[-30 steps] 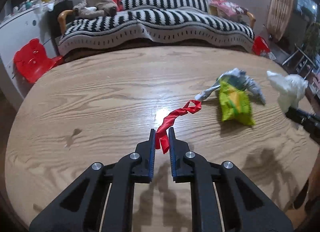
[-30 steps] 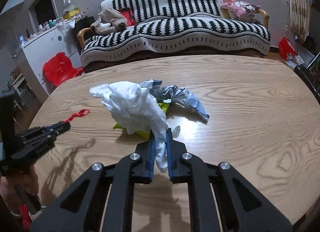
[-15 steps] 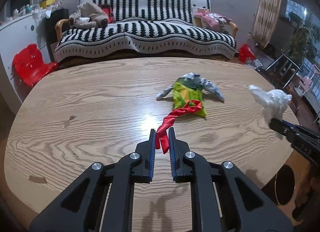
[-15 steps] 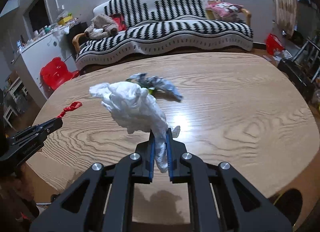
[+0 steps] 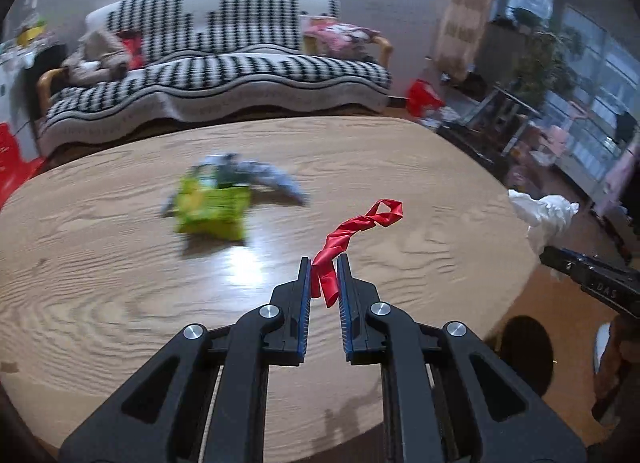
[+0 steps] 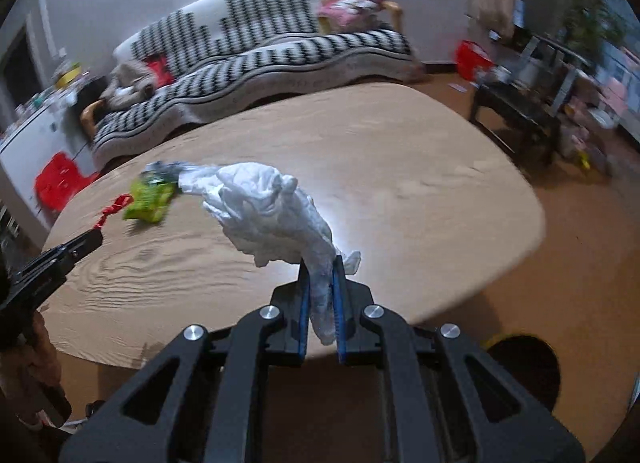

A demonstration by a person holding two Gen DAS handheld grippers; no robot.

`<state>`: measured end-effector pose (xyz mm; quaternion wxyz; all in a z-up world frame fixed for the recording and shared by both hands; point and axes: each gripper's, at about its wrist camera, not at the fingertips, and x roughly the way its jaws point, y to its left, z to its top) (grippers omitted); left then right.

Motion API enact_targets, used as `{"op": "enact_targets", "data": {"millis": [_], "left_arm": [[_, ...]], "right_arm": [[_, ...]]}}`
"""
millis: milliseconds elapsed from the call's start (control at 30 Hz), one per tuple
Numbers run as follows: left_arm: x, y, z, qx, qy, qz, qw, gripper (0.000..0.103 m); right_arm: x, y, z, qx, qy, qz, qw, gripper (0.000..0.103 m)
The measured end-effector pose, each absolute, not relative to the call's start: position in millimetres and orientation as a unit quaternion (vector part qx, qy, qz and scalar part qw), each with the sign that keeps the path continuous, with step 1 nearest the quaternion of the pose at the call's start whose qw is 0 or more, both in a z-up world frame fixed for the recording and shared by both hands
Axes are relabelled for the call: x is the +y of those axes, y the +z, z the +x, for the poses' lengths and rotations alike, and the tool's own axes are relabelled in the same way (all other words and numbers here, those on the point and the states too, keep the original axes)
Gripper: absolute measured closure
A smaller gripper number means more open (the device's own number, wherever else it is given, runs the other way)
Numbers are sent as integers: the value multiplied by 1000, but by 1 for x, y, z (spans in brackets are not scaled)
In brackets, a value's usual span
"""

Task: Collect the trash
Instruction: 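Carry the ribbon and tissue over the bin and open both grippers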

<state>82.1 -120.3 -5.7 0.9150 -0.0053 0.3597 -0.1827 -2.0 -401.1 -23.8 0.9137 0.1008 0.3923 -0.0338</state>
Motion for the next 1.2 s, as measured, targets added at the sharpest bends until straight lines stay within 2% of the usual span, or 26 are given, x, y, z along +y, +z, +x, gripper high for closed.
{"op": "enact_targets", "data": {"millis": [467,733,900,1200], "left_arm": [[-312,-46,34,381,-345,44,857,91],[-417,-113,-13,449,-413,78,789,91],[-453,-146,-26,472,-434,102,761,91],[-484,-171,-29,488,-453,113,737,90]], "right_arm": [[-561,-72,-103,428,-173,160,873,92],[-626,-136,-149,498,-224,208,811,92],[-647,-153,-168,510,-233,234,794,92],[-656,-159,-164,523,-233,251,780,92]]}}
